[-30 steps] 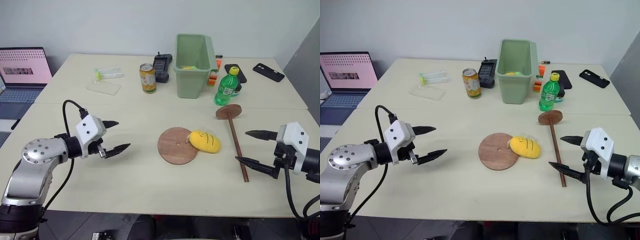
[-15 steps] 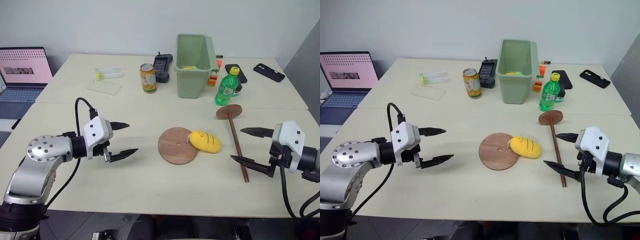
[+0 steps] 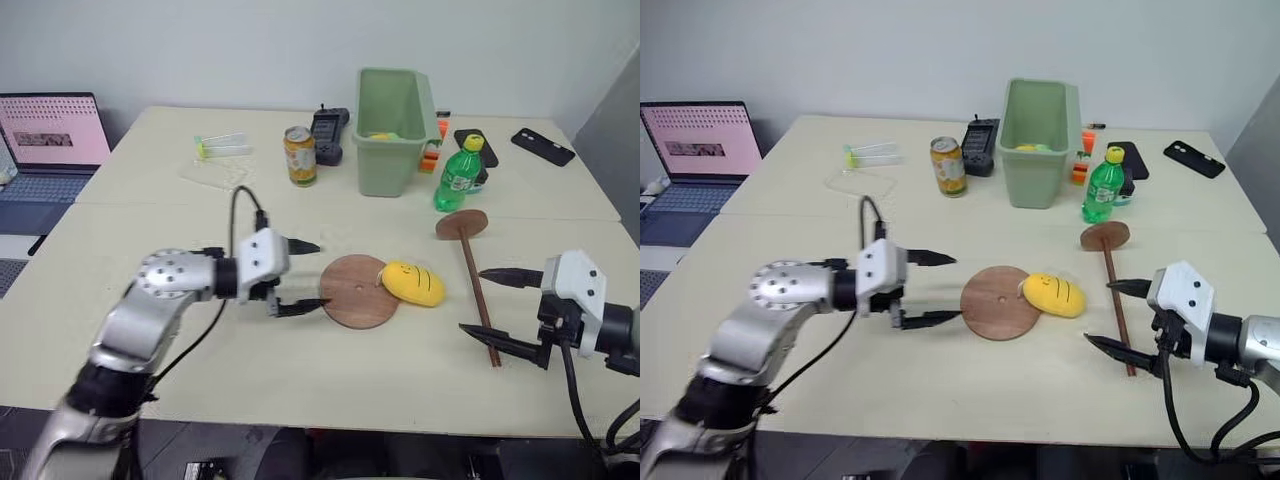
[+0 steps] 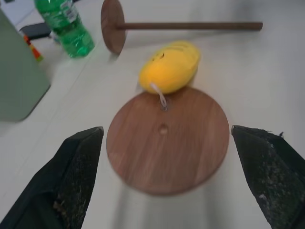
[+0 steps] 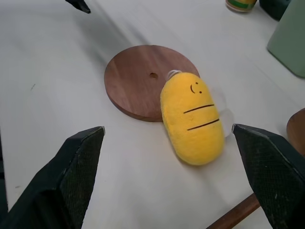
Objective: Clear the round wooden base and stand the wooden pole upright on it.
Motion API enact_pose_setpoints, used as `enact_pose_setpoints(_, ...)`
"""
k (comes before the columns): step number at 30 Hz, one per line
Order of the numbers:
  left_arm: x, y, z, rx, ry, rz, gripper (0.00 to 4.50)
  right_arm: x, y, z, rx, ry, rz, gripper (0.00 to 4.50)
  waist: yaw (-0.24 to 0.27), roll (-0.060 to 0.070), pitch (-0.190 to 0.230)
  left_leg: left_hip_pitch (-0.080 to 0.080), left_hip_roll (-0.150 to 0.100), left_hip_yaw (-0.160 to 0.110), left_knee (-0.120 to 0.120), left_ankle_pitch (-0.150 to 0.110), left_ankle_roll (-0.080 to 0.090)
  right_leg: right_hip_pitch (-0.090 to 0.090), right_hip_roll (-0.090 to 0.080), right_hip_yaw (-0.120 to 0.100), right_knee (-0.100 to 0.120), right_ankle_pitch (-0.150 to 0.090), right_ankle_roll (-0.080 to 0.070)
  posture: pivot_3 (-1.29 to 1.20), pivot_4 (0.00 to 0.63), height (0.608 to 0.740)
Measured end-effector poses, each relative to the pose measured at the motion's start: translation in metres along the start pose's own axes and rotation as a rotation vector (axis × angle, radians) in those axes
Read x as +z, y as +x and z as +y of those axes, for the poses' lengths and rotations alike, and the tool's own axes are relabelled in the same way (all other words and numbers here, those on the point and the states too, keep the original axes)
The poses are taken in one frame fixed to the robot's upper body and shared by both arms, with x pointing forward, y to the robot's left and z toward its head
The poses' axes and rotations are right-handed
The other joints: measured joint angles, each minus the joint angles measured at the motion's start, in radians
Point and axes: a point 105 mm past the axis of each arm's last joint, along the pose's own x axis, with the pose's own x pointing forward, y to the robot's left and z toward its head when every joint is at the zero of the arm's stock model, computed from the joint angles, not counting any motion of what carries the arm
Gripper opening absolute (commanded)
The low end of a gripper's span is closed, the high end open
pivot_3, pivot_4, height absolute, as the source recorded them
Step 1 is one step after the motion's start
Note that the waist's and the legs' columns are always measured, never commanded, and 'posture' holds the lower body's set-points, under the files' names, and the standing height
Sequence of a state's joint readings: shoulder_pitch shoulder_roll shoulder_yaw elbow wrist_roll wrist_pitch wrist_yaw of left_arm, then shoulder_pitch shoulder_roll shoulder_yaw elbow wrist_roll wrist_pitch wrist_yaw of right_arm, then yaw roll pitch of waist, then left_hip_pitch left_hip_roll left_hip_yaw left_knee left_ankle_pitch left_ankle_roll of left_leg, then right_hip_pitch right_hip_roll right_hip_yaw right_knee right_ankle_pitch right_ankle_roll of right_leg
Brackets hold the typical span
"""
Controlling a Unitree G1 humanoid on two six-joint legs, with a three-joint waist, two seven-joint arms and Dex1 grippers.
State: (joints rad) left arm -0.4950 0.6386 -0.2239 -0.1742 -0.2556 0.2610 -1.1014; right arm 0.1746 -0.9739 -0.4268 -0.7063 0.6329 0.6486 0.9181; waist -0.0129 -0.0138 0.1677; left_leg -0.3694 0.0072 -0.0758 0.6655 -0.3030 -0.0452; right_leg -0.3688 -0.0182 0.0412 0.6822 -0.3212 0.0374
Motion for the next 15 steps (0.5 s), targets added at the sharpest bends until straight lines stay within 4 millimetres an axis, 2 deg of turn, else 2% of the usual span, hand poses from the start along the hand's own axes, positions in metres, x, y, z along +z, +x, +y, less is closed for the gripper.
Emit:
enact_pose_setpoints(7,-0.005,0.063,0.004,-0.119,0.043,-0.004,4.46,-0.005,-0.006,0.009,-0.05,0.034,0.023,4.5,0.01,0.0,0.0,-0.001,-0.008,-0.001,0.0,0.0,0.0,-0.001,0.0,-0.001,0.0,0.0,0.0,0.0,0.15,0.74)
enact_pose_setpoints(15,-0.002,0.108,0.012,-0.172,0.12,0.001,4.46,0.0,-0.01,0.018,-0.08,0.043,0.028,4.5,0.011,-0.001,0.0,-0.005,-0.01,-0.003,0.004,0.0,0.0,-0.002,-0.002,-0.002,0.0,0.0,0.001,0.0,0.15,0.74)
